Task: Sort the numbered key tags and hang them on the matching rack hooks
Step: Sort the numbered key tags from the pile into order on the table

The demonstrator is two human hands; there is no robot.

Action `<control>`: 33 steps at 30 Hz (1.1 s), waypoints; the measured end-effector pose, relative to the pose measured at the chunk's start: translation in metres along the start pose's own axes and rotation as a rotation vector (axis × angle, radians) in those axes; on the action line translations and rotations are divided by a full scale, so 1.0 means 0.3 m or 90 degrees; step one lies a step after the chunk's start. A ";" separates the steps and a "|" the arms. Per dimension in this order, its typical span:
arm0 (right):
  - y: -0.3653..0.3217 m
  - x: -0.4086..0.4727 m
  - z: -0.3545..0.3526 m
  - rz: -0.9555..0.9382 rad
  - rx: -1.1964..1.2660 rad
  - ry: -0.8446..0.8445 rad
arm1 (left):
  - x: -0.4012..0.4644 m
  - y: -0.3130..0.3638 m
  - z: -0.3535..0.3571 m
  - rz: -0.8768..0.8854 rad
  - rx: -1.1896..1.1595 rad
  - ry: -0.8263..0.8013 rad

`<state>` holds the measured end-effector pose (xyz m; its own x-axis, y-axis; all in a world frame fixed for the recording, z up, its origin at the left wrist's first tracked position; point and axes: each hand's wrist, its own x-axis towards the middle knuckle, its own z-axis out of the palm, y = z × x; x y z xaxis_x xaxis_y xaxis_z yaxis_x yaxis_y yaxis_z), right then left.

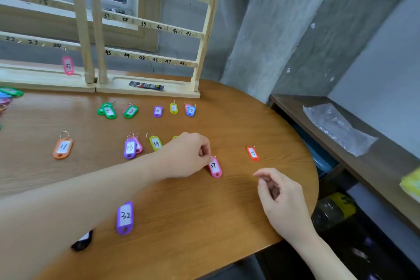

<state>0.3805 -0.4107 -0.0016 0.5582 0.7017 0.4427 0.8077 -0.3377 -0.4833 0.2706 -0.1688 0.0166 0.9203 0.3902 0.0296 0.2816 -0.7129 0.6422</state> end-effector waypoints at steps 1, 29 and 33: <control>-0.001 -0.003 0.000 -0.009 -0.013 -0.006 | 0.015 0.008 0.007 0.001 0.005 0.001; -0.260 0.245 0.189 0.009 0.135 -0.075 | -0.237 -0.249 -0.372 -0.047 0.074 0.216; -0.459 0.338 0.296 -0.051 0.171 -0.128 | -0.457 -0.449 -0.479 -0.102 0.063 0.331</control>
<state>0.3091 -0.2373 0.0427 0.4248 0.8380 0.3426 0.7538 -0.1178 -0.6464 0.0674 -0.0425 0.0361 0.6151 0.7169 0.3283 0.4546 -0.6626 0.5952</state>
